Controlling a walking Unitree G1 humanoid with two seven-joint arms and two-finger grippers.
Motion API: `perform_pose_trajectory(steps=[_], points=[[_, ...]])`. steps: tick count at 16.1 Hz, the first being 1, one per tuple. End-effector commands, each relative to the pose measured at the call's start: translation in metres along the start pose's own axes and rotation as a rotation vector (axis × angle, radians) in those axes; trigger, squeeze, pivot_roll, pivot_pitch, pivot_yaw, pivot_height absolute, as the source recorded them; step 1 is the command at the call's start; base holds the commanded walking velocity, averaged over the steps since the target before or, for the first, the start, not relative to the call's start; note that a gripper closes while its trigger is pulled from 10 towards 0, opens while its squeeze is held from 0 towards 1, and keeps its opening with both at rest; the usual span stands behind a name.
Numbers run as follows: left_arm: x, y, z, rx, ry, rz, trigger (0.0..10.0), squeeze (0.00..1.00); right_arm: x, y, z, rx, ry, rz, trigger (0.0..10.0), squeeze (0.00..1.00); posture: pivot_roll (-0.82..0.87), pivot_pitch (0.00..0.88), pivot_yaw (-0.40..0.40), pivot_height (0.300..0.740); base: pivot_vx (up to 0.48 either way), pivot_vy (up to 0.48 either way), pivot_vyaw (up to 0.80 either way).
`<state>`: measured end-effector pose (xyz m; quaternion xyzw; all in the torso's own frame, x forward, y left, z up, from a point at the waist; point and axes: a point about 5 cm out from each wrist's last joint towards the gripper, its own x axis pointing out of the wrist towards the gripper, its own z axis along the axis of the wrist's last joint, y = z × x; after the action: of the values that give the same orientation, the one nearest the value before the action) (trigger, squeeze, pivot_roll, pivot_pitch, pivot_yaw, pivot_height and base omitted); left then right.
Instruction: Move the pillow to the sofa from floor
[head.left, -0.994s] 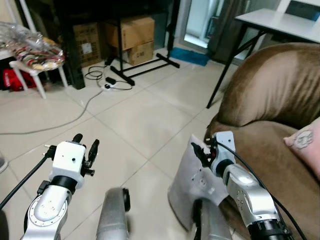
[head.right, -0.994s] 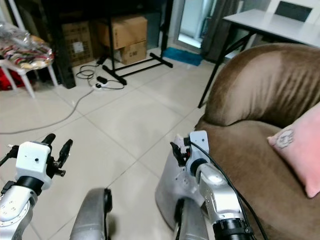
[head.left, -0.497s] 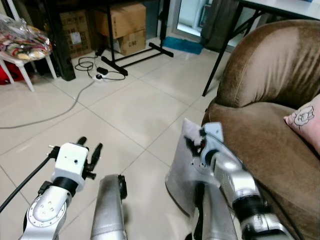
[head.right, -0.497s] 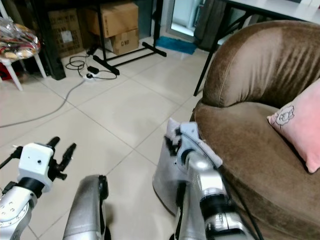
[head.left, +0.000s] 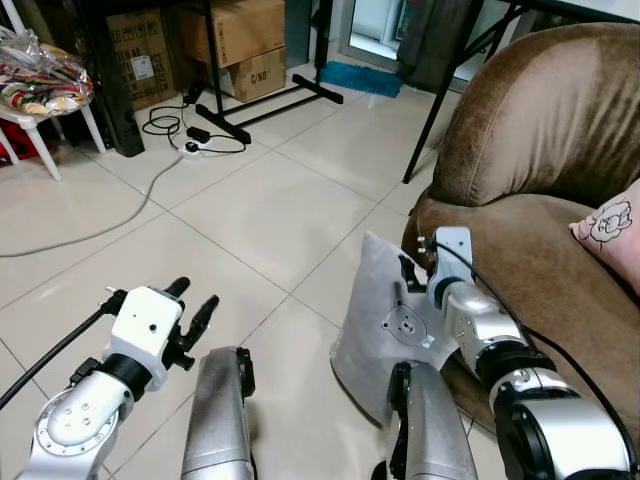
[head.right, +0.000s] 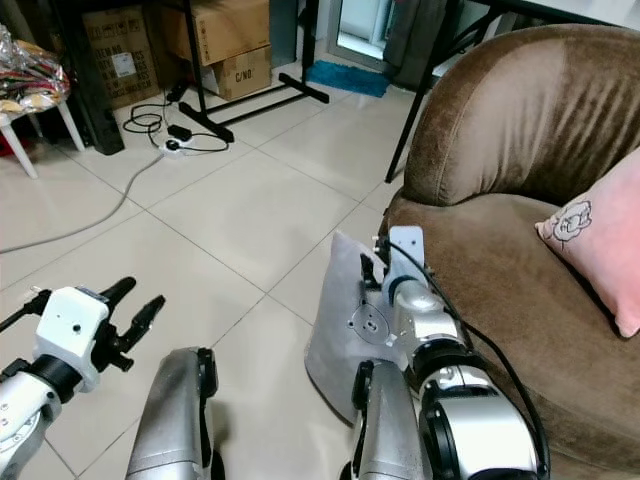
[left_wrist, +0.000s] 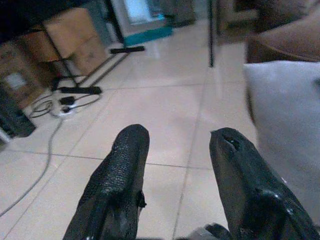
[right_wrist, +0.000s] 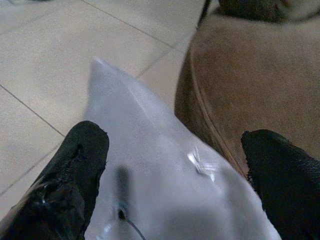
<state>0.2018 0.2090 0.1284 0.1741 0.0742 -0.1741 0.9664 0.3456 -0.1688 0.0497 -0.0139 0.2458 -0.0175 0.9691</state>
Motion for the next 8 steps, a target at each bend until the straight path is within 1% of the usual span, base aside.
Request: perform_pose_trajectory(steps=[1,2,3,4,5,6,8], points=[[-0.002,0.000,0.005,0.004,-0.004,-0.033,10.0,0.00,0.001,-0.009,0.005,0.001,0.003,-0.052,10.0,1.00,0.18,0.000,-0.025,0.465,0.000,0.000,0.00],[-0.007,0.000,0.006,0.011,0.011,-0.065,10.0,0.00,0.002,-0.011,0.000,-0.026,0.040,-0.055,10.0,1.00,0.19,0.000,-0.018,0.465,0.000,0.000,0.00],[-0.008,0.000,0.006,0.011,0.016,-0.074,10.0,0.00,0.001,-0.011,-0.003,-0.034,0.064,-0.049,10.0,0.57,0.19,0.000,-0.017,0.465,0.000,0.000,0.00],[-0.011,0.000,0.007,0.011,0.024,-0.083,10.0,0.00,0.001,-0.012,-0.010,-0.070,0.099,-0.034,10.0,0.00,0.20,0.000,-0.016,0.465,0.000,0.000,0.00],[-0.013,0.001,0.007,0.014,0.032,-0.087,10.0,0.00,0.000,-0.018,-0.015,-0.094,0.112,-0.058,10.0,0.00,0.20,0.000,-0.012,0.465,0.000,0.000,0.00],[-0.016,0.000,0.008,0.021,0.045,-0.099,10.0,0.00,-0.003,-0.030,-0.022,-0.142,0.133,-0.126,10.0,0.00,0.21,0.000,-0.011,0.465,0.000,0.000,0.00],[-0.018,0.001,0.009,0.023,0.051,-0.105,10.0,0.00,-0.004,-0.037,-0.023,-0.134,0.139,-0.175,10.0,0.00,0.22,0.005,-0.011,0.465,0.000,0.000,0.00]])
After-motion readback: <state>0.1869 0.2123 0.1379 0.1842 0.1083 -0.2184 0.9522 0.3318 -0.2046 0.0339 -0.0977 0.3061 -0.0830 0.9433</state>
